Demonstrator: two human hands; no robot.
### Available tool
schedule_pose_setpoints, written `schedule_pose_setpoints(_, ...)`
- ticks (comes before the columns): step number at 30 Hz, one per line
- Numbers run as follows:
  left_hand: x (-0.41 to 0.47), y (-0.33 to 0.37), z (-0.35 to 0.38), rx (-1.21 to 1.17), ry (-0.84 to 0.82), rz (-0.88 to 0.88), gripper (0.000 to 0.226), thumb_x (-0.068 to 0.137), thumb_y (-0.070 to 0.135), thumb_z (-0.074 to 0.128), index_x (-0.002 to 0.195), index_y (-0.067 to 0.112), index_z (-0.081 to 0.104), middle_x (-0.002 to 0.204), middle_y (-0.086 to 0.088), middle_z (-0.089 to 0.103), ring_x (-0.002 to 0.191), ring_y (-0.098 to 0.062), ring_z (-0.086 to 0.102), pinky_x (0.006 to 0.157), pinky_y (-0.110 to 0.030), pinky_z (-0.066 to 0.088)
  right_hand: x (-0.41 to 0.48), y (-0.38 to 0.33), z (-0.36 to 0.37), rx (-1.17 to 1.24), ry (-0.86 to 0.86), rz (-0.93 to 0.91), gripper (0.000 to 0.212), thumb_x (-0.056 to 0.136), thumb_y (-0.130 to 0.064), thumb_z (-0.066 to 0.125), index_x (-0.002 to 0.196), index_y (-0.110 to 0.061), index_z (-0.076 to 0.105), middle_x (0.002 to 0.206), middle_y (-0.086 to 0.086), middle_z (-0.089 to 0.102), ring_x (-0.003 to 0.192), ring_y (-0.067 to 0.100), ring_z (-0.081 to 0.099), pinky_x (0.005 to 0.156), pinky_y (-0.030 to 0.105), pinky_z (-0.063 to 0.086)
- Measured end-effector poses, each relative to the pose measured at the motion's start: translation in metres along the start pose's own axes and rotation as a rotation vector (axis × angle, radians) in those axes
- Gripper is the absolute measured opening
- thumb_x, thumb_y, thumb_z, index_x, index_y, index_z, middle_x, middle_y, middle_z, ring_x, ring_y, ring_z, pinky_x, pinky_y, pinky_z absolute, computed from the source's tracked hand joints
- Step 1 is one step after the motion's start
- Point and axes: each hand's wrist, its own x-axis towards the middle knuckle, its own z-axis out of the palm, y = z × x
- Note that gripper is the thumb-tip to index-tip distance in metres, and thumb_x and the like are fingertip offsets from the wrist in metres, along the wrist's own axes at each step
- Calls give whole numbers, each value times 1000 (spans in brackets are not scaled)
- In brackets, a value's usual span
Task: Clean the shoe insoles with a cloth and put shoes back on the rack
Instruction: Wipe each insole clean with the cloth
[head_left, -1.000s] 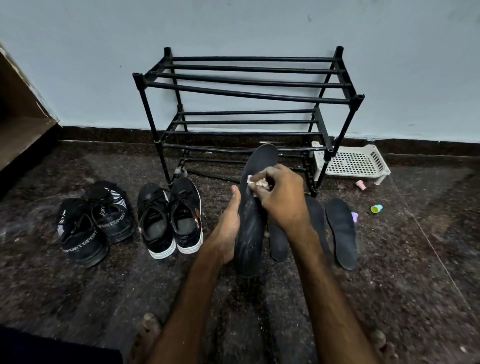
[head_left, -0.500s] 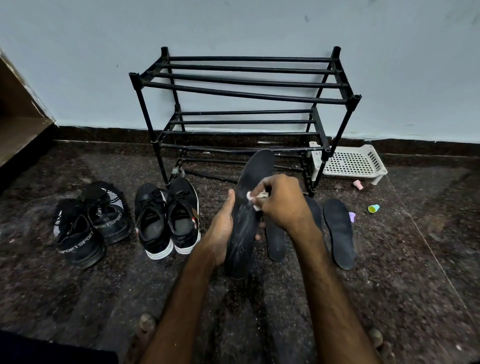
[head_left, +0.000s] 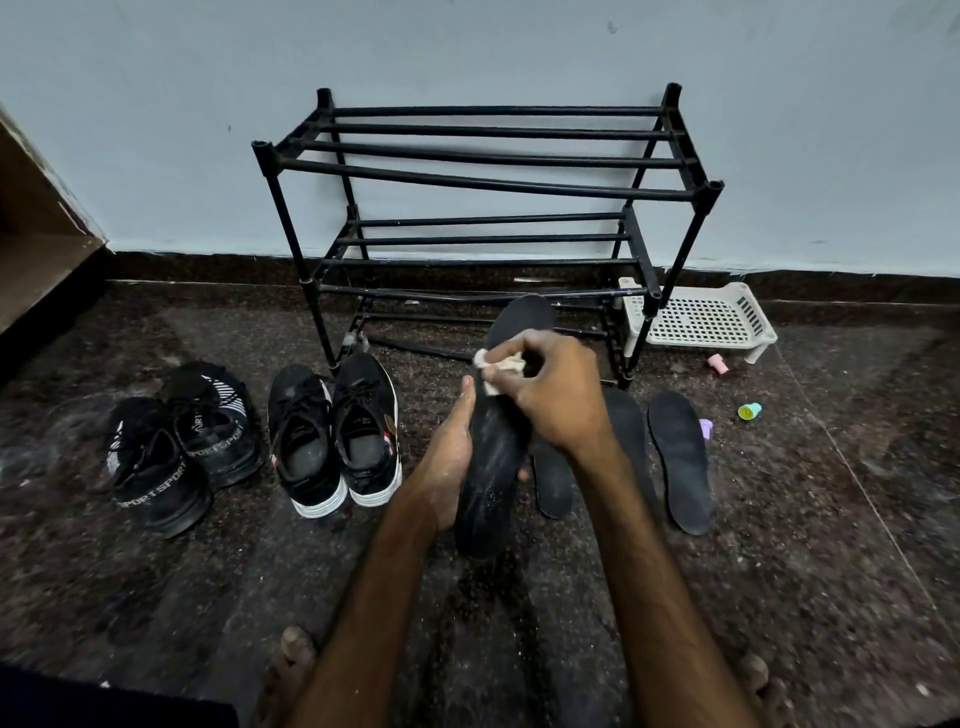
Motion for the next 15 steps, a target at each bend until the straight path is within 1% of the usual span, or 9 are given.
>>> schedule_pose_setpoints(2,0,2,-5,-57,-1,-1,65,98,61,27,111,12,67,86,-11,73,66,-21,66,53,-30,51,-2,-3,-3,-32,-230,30,12,75,-21,84,84,-21,75,72,-10,65,58,-2,55,53,9,38)
schedule_pose_setpoints(3,0,3,-8,-56,-7,-2,66,98,62,28,111,11,68,88,-11,73,67,-22,66,54,-30,51,-2,1,-5,-77,-237,60,12,76,-19,84,82,-21,74,75,-7,68,60,-1,57,53,8,41)
schedule_pose_setpoints(5,-1,3,-9,-31,-16,-9,70,97,63,27,109,7,68,88,-14,72,66,-23,67,54,-31,52,1,12,-6,-130,-35,141,12,78,-17,81,78,-23,71,86,-2,70,72,8,65,64,19,54)
schedule_pose_setpoints(7,1,0,-7,-10,-34,-14,73,98,62,26,105,4,69,83,-15,71,62,-23,65,53,-31,52,3,13,-4,-159,164,140,13,80,-18,79,80,-24,68,92,-3,68,81,13,66,76,32,57)
schedule_pose_setpoints(8,0,0,-4,-5,-38,-15,72,98,62,26,103,5,70,80,-15,70,60,-23,64,52,-31,51,4,10,-3,-134,177,102,12,80,-18,79,82,-24,68,93,-4,67,83,12,65,77,30,55)
schedule_pose_setpoints(9,-1,0,-3,-15,-40,-15,70,98,61,26,102,7,70,78,-14,70,59,-22,64,51,-30,51,4,5,-2,-92,119,61,12,80,-19,80,84,-24,70,92,-4,68,82,10,64,74,23,53)
schedule_pose_setpoints(12,-3,4,-7,-43,-40,-5,67,99,61,27,105,11,72,85,-13,72,65,-23,66,53,-31,50,-1,-3,-6,-36,-188,37,11,77,-21,82,84,-23,74,80,-2,69,66,7,61,53,11,44)
schedule_pose_setpoints(13,-2,4,-9,-35,-36,-8,69,99,61,27,105,10,73,88,-14,72,67,-24,67,54,-32,51,-2,0,-9,-79,-193,48,10,78,-21,82,83,-22,73,79,-3,69,64,7,61,50,9,42)
schedule_pose_setpoints(15,-1,3,-10,-8,-27,-23,72,97,62,27,109,5,70,89,-15,72,67,-24,68,54,-31,52,1,9,-12,-171,-3,106,10,79,-20,80,83,-23,71,81,-7,68,68,7,64,56,11,47)
